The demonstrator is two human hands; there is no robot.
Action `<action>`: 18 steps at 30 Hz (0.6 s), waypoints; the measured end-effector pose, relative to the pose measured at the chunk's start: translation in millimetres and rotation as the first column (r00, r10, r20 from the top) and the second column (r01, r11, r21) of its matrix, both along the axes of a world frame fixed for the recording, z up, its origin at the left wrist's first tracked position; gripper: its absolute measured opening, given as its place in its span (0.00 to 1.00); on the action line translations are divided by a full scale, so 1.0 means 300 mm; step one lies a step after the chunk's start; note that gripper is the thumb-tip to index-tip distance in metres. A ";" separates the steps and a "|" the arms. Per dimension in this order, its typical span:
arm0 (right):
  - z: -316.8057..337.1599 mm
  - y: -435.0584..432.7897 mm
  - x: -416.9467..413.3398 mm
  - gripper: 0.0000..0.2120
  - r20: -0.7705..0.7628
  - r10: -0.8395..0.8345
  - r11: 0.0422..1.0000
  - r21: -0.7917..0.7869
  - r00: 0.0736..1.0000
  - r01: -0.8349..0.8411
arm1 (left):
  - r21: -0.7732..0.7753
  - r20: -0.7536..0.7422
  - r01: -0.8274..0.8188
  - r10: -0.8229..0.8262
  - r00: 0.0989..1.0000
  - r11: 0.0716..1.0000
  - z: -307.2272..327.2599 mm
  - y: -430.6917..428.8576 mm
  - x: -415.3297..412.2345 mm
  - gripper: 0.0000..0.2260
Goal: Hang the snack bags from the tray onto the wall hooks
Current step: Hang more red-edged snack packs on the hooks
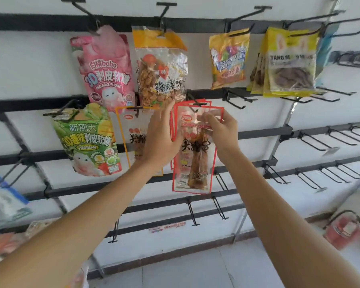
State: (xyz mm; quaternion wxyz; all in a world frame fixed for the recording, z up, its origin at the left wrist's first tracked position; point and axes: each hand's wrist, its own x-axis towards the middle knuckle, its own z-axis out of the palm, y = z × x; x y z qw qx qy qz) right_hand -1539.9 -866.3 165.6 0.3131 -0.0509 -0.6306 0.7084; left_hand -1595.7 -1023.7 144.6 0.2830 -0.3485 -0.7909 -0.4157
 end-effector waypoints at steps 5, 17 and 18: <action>-0.016 0.042 -0.064 0.05 0.028 0.034 0.998 0.055 0.999 -0.036 | -0.319 -0.323 -0.154 0.045 0.945 0.935 -0.012 0.026 -0.023 0.27; -0.042 0.084 -0.162 0.05 0.069 0.013 0.990 0.139 0.998 -0.022 | -0.520 -0.387 -0.283 0.072 0.919 0.806 -0.026 0.070 -0.088 0.30; -0.043 0.087 -0.173 0.05 0.077 0.000 0.989 0.145 0.997 -0.012 | -0.528 -0.392 -0.288 0.073 0.917 0.799 -0.027 0.073 -0.097 0.30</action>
